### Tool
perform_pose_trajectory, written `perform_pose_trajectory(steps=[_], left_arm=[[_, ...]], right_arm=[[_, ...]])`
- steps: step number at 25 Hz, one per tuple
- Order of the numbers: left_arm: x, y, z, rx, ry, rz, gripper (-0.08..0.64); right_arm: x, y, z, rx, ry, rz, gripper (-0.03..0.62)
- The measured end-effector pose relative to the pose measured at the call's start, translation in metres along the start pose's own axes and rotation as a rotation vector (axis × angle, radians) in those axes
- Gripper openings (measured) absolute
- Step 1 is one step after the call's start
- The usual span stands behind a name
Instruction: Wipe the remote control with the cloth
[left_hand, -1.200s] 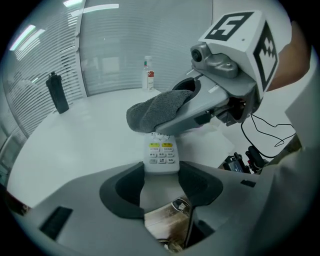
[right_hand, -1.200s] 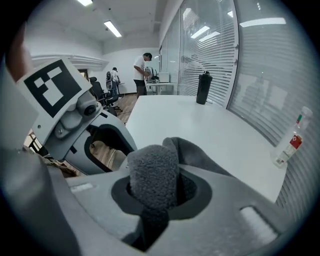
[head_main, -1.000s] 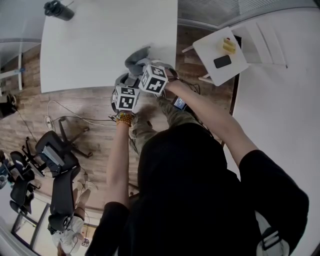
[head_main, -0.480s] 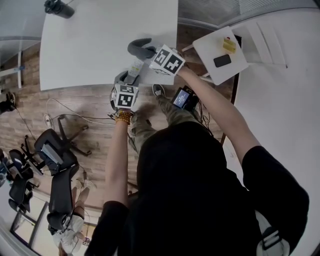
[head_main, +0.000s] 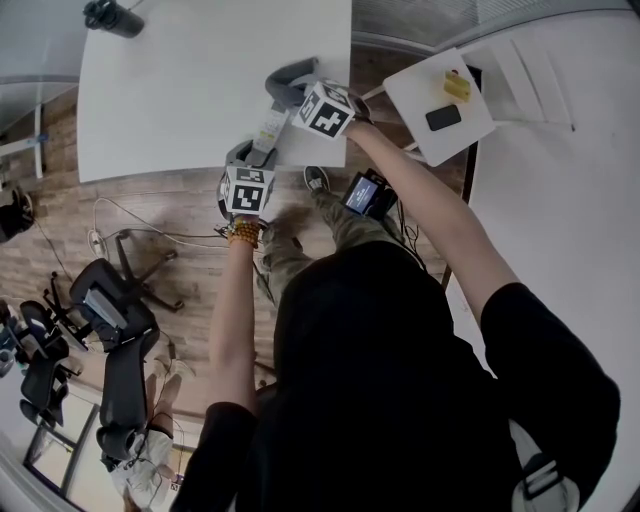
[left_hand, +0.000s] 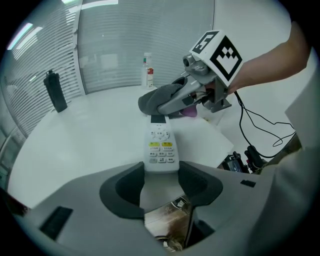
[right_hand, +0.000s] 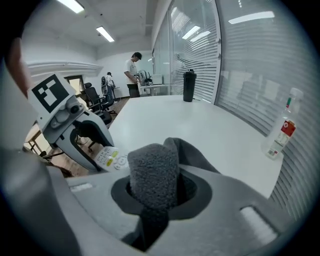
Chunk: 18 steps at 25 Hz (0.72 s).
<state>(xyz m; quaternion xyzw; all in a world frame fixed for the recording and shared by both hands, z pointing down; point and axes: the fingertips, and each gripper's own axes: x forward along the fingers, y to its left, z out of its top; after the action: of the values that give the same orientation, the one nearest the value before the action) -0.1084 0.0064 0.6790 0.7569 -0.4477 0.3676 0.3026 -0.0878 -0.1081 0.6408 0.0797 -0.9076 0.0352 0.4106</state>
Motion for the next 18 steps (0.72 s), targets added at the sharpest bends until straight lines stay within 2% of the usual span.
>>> perform_pose_trajectory(steps=[4, 6, 10, 18], left_arm=[[-0.002, 0.0, 0.002, 0.008, 0.01, -0.004, 0.225], [-0.001, 0.0, 0.001, 0.005, 0.008, -0.002, 0.225], [0.0, 0.0, -0.003, 0.001, 0.018, 0.002, 0.225], [0.002, 0.002, -0.005, 0.002, 0.037, 0.008, 0.226]], right_arm=[[0.004, 0.044, 0.012, -0.062, -0.013, 0.081, 0.055], [0.007, 0.054, 0.015, -0.08, -0.007, 0.057, 0.055], [0.004, 0.06, 0.014, -0.027, -0.009, 0.045, 0.054], [0.002, 0.095, 0.018, -0.081, -0.01, 0.121, 0.054]])
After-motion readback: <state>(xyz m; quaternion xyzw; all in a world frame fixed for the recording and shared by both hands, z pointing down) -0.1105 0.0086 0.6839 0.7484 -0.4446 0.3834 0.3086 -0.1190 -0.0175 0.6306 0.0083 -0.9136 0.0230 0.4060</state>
